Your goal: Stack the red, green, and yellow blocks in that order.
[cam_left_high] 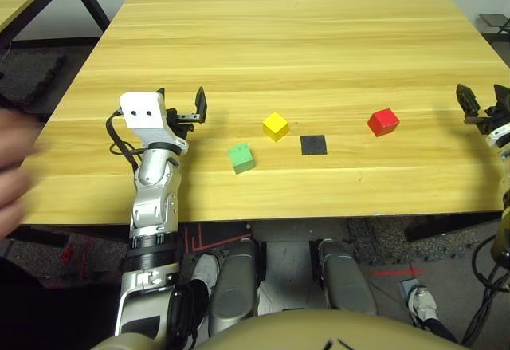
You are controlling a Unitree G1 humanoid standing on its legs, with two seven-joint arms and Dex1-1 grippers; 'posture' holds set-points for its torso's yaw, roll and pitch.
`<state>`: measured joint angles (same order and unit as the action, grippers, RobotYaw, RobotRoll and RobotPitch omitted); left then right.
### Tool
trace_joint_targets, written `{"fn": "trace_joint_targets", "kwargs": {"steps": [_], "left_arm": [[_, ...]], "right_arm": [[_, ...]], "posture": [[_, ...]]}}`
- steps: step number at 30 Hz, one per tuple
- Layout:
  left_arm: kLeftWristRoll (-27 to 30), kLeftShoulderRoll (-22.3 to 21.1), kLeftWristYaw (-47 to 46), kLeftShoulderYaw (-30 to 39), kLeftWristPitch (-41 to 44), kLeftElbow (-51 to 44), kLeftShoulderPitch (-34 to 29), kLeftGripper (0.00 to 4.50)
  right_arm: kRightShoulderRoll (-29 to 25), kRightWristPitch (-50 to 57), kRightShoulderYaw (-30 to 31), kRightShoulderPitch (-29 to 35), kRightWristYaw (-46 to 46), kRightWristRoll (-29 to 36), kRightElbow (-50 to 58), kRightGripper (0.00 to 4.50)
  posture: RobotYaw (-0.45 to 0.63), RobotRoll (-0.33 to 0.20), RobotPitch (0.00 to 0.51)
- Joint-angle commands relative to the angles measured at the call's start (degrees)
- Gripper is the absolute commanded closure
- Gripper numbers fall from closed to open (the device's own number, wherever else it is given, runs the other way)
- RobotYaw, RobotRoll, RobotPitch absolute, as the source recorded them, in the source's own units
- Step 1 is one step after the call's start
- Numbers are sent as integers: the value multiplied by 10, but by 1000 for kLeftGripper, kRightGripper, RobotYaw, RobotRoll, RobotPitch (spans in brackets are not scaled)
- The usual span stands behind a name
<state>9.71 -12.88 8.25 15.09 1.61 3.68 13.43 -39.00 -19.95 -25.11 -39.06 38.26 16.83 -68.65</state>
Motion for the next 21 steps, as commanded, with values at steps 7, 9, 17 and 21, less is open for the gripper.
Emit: {"fn": "trace_joint_targets", "kwargs": {"steps": [7, 9, 17, 21], "left_arm": [[28, -33, 30, 8, 17, -18, -5, 15], [66, -55, 78, -3, 59, -64, 1, 15], [179, -281, 389, -107, 233, -180, 53, 15], [199, -332, 448, -145, 290, -203, 78, 15]], "right_arm": [[-6, 19, 15, 1, 30, -6, 25, 0], [-12, 47, 37, 5, 99, -5, 65, 0], [-91, 73, 207, -52, 371, -112, 99, 0], [-108, 13, 287, -121, 395, -201, 43, 0]], "posture": [[111, -121, 114], [113, -116, 118], [174, -135, 99], [179, -143, 98]]}}
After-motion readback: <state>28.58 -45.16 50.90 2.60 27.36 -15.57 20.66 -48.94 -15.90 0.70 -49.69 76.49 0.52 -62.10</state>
